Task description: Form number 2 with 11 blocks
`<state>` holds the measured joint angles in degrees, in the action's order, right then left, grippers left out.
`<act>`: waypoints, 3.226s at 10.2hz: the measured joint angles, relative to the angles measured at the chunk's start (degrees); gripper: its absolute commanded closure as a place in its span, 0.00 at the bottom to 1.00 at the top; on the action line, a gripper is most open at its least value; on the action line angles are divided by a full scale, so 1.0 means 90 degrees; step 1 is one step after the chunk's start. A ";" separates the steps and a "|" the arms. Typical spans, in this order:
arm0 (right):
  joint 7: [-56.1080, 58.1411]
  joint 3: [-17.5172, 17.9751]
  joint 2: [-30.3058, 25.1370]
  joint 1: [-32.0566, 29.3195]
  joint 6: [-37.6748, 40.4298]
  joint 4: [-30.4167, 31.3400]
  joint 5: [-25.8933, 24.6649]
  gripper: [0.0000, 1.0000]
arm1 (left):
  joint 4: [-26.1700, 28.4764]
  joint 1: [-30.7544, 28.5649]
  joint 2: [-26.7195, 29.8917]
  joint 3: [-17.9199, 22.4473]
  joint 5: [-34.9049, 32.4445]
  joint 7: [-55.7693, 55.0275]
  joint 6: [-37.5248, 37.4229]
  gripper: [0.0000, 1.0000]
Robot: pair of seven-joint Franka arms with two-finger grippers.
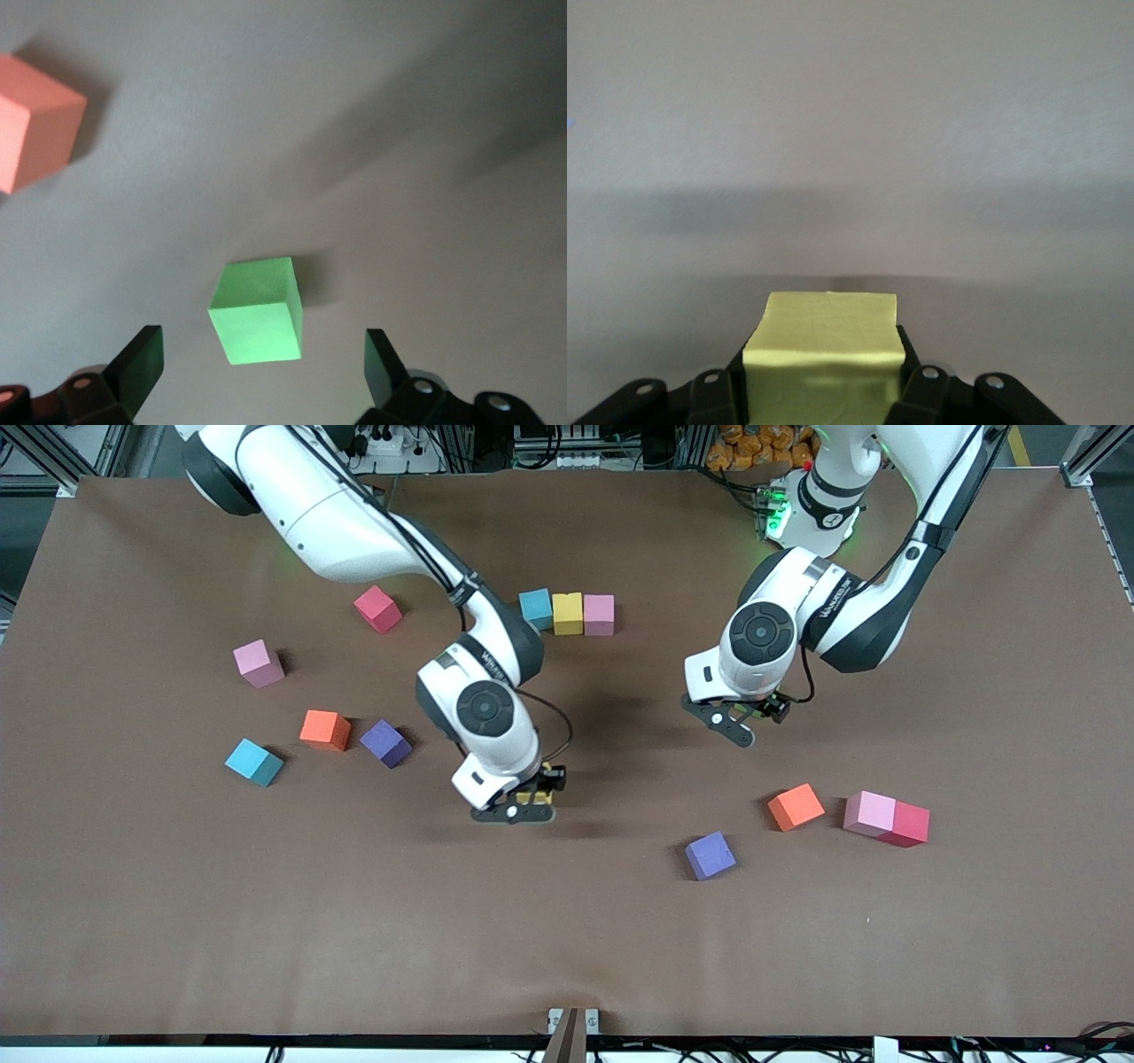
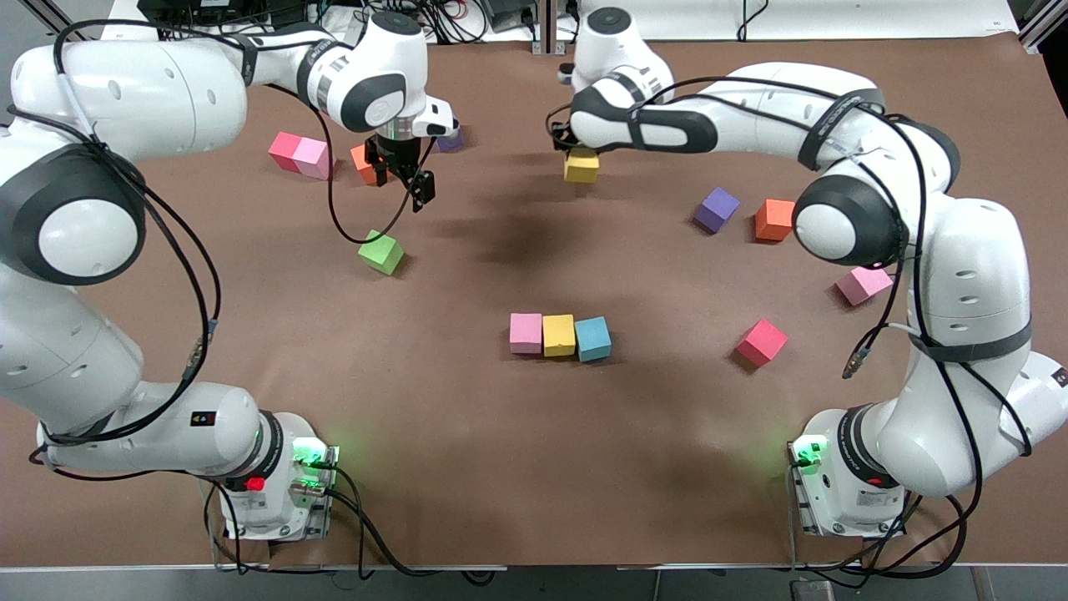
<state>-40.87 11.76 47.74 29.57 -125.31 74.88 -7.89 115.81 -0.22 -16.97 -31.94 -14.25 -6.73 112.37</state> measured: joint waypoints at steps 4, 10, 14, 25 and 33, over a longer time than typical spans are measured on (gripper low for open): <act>-0.0219 0.0250 -0.0070 0.0403 0.0321 -0.0004 0.0001 1.00 | 0.0303 -0.0209 0.0009 0.0020 0.0000 -0.0847 -0.0015 0.00; -0.1381 0.0456 -0.0127 0.1896 0.0616 0.0073 -0.0029 1.00 | 0.1224 -0.0665 0.0000 0.0092 0.0004 -0.0873 0.0963 0.00; -0.1544 0.0422 -0.0178 0.1848 0.0638 0.0339 -0.0041 1.00 | 0.1669 -0.0674 0.0000 0.0102 0.0026 -0.0986 0.1362 0.00; -0.2569 0.0437 -0.0761 0.1986 -0.0189 0.1754 -0.0436 1.00 | 0.1963 -0.0673 0.0000 0.0095 0.0017 -0.0961 0.1725 0.00; -0.2643 0.0430 -0.0787 0.2008 -0.0557 0.2170 -0.0590 1.00 | 0.1983 -0.0838 -0.0001 0.0201 0.0017 -0.0651 0.2012 0.10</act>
<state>-64.65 15.63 40.65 47.64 -130.33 94.42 -13.20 133.65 -7.76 -16.99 -30.13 -14.10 -12.58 130.47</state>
